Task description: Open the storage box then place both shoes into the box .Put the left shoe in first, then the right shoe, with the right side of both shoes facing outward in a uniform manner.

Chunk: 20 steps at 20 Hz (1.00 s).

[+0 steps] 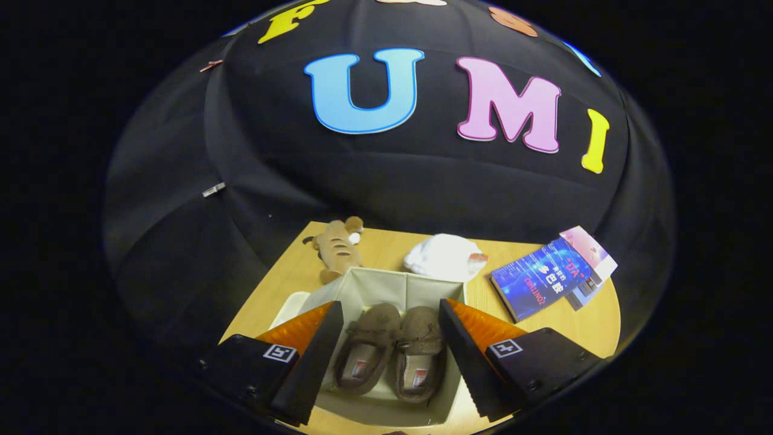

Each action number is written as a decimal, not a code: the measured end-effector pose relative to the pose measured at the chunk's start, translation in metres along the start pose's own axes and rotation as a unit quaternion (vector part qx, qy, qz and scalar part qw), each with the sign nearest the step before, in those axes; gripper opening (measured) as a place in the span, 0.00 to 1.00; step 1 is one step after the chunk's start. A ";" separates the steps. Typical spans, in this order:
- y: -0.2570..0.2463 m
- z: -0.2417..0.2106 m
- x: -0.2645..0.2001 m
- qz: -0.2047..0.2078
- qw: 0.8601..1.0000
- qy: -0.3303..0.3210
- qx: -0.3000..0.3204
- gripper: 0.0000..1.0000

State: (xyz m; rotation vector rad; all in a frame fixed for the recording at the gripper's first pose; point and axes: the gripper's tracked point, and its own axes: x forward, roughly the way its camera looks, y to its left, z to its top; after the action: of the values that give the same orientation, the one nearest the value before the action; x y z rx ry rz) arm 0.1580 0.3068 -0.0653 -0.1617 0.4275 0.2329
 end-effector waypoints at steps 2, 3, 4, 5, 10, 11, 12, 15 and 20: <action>0.006 0.014 -0.014 0.007 1.000 -0.022 -0.011 0.99; 0.004 0.023 -0.023 0.006 0.999 -0.040 -0.016 0.99; 0.000 0.034 -0.032 0.003 0.998 -0.062 -0.023 0.98; -0.005 0.045 -0.044 -0.003 0.996 -0.086 -0.030 0.98; -0.055 0.088 -0.115 -0.030 0.981 -0.184 -0.054 0.98; -0.069 0.093 -0.129 -0.036 0.978 -0.198 -0.049 0.98; -0.085 0.095 -0.143 -0.041 0.976 -0.208 -0.040 0.98; -0.138 0.092 -0.177 -0.059 0.973 -0.221 -0.008 0.98; -0.239 0.048 -0.215 -0.101 0.970 -0.219 0.012 0.98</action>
State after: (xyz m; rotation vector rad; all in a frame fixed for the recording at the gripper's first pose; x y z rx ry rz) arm 0.0478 0.0465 0.0953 -0.1246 -0.0273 0.0577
